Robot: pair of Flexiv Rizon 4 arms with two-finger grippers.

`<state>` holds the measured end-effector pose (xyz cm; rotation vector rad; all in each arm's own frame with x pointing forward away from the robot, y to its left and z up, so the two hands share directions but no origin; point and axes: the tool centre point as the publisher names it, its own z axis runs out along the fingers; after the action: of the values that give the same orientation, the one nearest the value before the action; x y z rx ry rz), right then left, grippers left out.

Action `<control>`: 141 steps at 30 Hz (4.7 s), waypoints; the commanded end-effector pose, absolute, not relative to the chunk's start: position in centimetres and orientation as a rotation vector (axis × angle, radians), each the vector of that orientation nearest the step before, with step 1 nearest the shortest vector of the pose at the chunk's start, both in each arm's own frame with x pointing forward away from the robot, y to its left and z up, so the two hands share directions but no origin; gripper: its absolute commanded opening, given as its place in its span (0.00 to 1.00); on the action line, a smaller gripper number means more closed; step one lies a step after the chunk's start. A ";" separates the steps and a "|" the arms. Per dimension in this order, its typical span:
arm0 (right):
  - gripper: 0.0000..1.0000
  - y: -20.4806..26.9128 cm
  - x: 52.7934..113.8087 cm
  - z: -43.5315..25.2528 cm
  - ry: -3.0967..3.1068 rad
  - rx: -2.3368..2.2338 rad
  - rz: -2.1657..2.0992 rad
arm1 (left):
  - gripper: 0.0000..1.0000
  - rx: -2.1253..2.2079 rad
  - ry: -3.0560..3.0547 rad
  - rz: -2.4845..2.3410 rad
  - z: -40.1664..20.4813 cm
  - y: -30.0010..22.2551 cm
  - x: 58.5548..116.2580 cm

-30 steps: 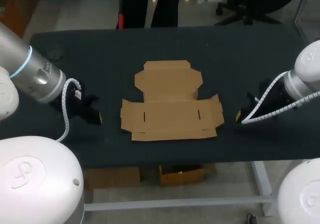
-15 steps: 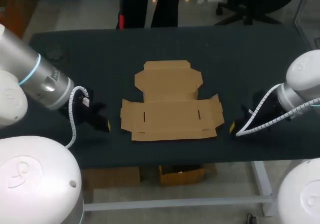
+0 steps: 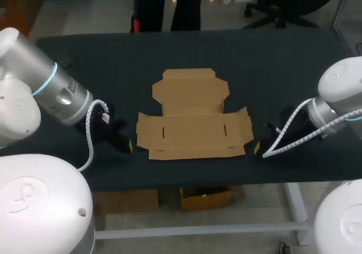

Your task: Assemble the packaging by folding the flat box into shape, placing the metal phone stand inside, and closing the box properly

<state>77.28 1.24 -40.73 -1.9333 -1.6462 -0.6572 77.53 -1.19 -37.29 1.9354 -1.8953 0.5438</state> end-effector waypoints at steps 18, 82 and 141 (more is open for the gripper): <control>0.00 1.7 77.7 -41.4 -1.641 -1.925 -0.643 | 0.00 1.915 -1.885 0.536 -37.7 -1.4 77.8; 0.00 4.3 78.3 -42.6 -1.607 -1.893 -0.663 | 0.00 1.758 -1.800 0.637 -41.7 -5.7 76.7; 0.00 5.2 79.4 -41.0 -1.631 -1.912 -0.681 | 0.00 1.785 -1.904 0.702 -39.4 -8.3 76.7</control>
<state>79.57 5.18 -41.13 -1.9088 -1.6293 -0.6794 76.71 -8.23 -39.46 1.7792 -1.9012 0.7069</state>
